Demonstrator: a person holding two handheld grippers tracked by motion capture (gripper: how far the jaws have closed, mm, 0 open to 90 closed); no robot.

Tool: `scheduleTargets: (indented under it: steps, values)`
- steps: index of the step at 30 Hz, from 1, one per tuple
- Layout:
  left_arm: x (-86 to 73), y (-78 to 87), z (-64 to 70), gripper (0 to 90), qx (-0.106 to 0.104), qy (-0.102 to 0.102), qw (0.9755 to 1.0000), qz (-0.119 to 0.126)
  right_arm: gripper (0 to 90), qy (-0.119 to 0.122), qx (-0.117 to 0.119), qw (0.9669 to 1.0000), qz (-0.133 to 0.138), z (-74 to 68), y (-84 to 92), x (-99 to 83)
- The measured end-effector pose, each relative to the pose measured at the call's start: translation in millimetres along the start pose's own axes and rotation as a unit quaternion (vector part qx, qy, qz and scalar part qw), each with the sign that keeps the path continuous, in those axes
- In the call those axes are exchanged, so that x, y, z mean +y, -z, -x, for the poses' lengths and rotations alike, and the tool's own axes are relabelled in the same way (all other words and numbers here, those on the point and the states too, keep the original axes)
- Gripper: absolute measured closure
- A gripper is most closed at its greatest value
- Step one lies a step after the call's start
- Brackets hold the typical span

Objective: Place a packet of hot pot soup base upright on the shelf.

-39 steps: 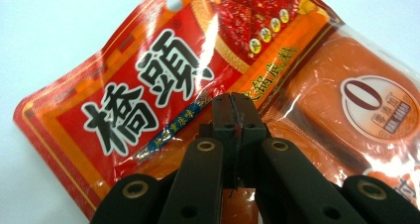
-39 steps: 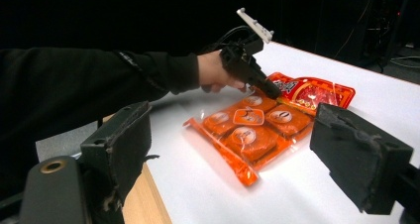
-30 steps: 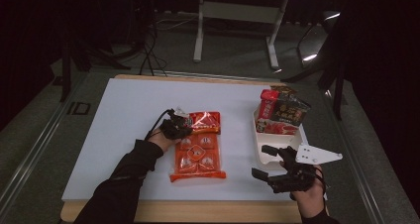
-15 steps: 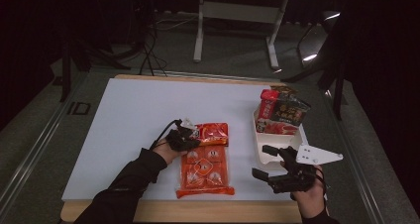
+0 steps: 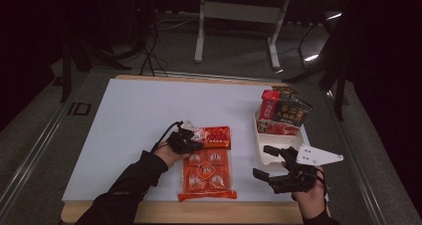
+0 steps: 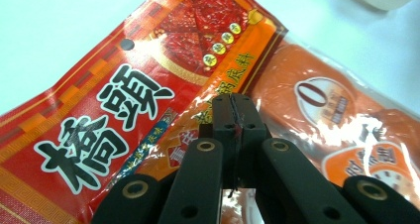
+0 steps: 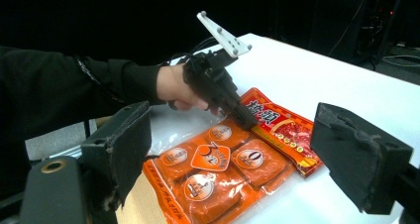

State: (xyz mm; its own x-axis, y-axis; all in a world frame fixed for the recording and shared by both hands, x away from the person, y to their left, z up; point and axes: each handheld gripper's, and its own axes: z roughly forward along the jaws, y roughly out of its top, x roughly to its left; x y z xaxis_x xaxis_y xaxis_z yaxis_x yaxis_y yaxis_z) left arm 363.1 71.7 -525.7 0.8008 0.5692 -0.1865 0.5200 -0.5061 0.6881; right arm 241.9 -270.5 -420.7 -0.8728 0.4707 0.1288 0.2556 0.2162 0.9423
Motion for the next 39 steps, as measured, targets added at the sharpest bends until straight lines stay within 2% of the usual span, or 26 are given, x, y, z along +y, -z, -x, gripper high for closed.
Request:
scheduleTargets:
  steps: [6, 10, 16, 18, 19, 26, 29, 30, 35, 39]
  values:
    - [0.1, 18.7, 2.7, 87.3, -0.006, 0.011, 0.9997, 0.02, 16.1, 0.006, -0.004, 1.0, 0.001, 0.6, -0.5, -0.4]
    - [-1.6, 35.5, 1.8, 78.5, -0.003, 0.024, 0.999, 0.038, 16.1, 0.016, -0.014, 0.9998, -0.001, -0.7, -1.4, -1.1]
    - [-6.6, 60.1, 1.7, 66.9, 0.002, 0.028, 0.9981, 0.054, 16.0, 0.021, -0.021, 0.9996, 0.001, -1.0, -3.1, -1.9]
    - [-8.2, 63.0, 1.3, 61.1, -0.002, 0.03, 0.9978, 0.058, 15.7, 0.022, -0.024, 0.9995, 0.0, -1.2, -3.1, -1.9]
    - [-11.6, 67.8, 0.5, 61.1, 0.0, 0.033, 0.9975, 0.063, 15.6, 0.022, -0.026, 0.9994, 0.0, -1.3, -3.2, -2.0]
    - [-24.2, 77.2, -7.9, 53.5, 0.017, 0.056, 0.9952, 0.078, 15.1, 0.021, -0.029, 0.9993, -0.005, -1.9, -3.7, -2.2]
    - [-29.4, 78.2, -12.0, 45.4, 0.031, 0.061, 0.9947, 0.077, 15.1, 0.021, -0.029, 0.9993, -0.007, -2.0, -4.9, -2.9]
    - [-31.8, 78.6, -14.4, 43.6, 0.028, 0.068, 0.9941, 0.079, 15.1, 0.021, -0.028, 0.9993, -0.008, -2.0, -5.2, -3.1]
    - [-44.5, 74.5, -26.1, 33.9, 0.04, 0.1, 0.9907, 0.083, 15.1, 0.025, -0.028, 0.9992, -0.013, -3.3, -6.5, -3.4]
    - [-53.3, 64.6, -32.2, 34.0, 0.043, 0.118, 0.989, 0.078, 15.2, 0.027, -0.028, 0.9991, -0.015, -3.9, -6.8, -3.3]
